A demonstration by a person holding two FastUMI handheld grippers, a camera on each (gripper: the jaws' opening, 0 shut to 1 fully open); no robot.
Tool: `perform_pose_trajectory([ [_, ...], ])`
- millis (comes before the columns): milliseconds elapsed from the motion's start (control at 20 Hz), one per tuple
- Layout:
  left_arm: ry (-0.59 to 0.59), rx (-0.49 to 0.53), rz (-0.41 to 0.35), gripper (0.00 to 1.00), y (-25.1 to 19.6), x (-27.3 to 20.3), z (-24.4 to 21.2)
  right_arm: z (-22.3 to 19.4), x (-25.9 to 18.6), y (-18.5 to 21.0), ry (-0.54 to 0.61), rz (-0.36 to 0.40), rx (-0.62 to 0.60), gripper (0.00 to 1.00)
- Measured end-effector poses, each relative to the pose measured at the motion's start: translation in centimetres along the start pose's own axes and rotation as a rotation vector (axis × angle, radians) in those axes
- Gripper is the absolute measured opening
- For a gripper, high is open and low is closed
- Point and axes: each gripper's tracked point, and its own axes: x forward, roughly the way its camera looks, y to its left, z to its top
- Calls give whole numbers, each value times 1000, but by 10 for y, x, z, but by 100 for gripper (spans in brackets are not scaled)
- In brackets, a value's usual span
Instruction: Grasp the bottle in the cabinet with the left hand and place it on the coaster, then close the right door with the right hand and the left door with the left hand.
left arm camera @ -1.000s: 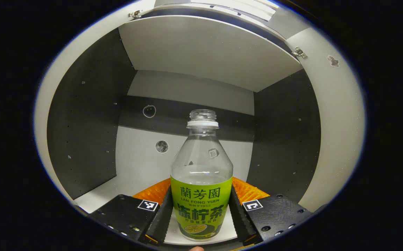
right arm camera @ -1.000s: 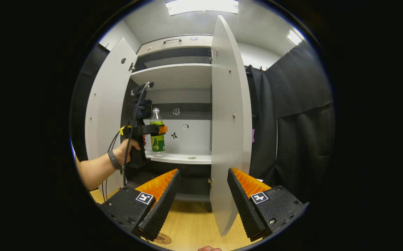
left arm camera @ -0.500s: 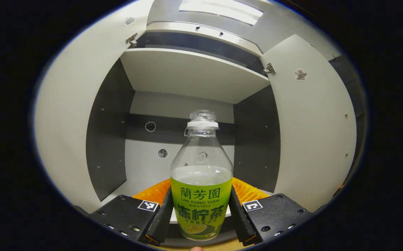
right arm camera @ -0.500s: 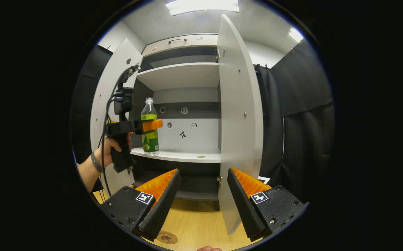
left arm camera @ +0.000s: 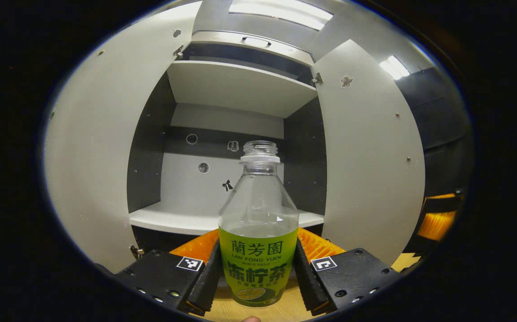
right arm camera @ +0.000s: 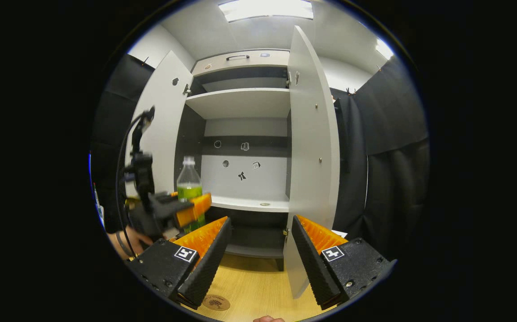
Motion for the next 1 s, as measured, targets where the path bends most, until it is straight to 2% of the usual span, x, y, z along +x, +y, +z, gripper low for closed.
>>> perform_pose_trajectory([
  [150, 2, -15, 18, 73, -10, -20, -38, 4, -4, -1, -4, -1, 8, 83],
  [350, 19, 55, 19, 72, -27, -37, -90, 9, -7, 4, -8, 8, 10, 83],
  [550, 69, 53, 13, 72, -41, -48, -136, 6, -10, 3, 6, 12, -12, 83],
  [800, 50, 52, 28, 72, -47, -66, -165, -3, -7, 1, 51, 12, -14, 83],
  [1000, 117, 31, 27, 72, -47, -71, -195, -2, -3, 0, 57, 11, -36, 83],
])
